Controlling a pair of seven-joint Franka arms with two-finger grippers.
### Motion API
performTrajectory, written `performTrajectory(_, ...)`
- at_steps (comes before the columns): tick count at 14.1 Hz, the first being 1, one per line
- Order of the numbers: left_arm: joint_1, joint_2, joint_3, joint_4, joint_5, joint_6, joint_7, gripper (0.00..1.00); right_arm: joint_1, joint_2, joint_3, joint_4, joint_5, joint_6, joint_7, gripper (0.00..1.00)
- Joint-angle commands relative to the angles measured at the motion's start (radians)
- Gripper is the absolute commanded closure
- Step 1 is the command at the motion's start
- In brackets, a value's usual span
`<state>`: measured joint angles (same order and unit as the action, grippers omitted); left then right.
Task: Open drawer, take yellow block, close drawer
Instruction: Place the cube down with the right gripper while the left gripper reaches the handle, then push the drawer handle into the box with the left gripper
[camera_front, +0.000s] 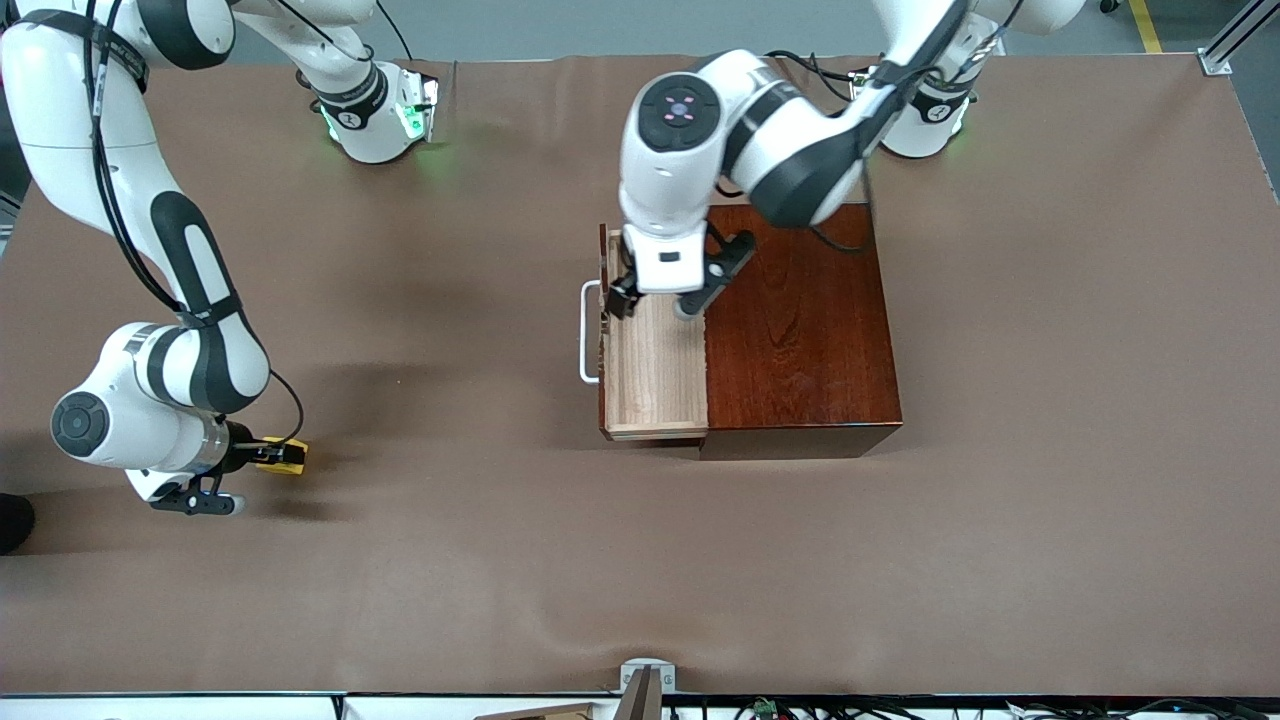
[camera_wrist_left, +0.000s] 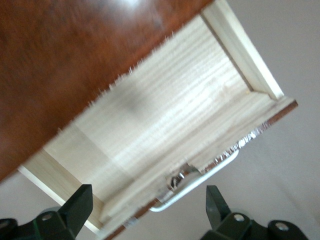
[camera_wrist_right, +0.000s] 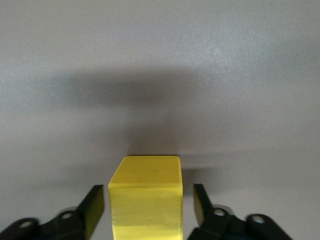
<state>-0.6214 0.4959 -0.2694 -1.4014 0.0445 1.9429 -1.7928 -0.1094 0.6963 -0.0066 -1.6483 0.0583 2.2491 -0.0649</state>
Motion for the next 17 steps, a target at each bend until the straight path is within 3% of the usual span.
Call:
performTrajectory(1,-0.037,0.073,0.010,0.085,0.035,0.027,-0.127,0.00,-0.013,-0.055,0.029,0.027,0.014,-0.083,-0.009,0.00)
performTrajectory(8,-0.127,0.157,0.013,0.104,0.040,0.100,-0.552,0.00,0.007,-0.305,0.034,0.062,0.014,-0.272,0.002,0.00)
performTrajectory(10,-0.149,0.194,0.047,0.128,0.040,0.119,-0.638,0.00,0.008,-0.374,0.034,0.062,0.011,-0.360,-0.001,0.00)
performTrajectory(13,-0.214,0.213,0.128,0.128,0.038,0.136,-0.677,0.00,0.008,-0.478,0.033,0.053,0.006,-0.456,0.002,0.00)
performTrajectory(17,-0.212,0.237,0.133,0.127,0.038,0.137,-0.675,0.00,-0.003,-0.621,0.026,0.006,0.003,-0.505,0.037,0.00)
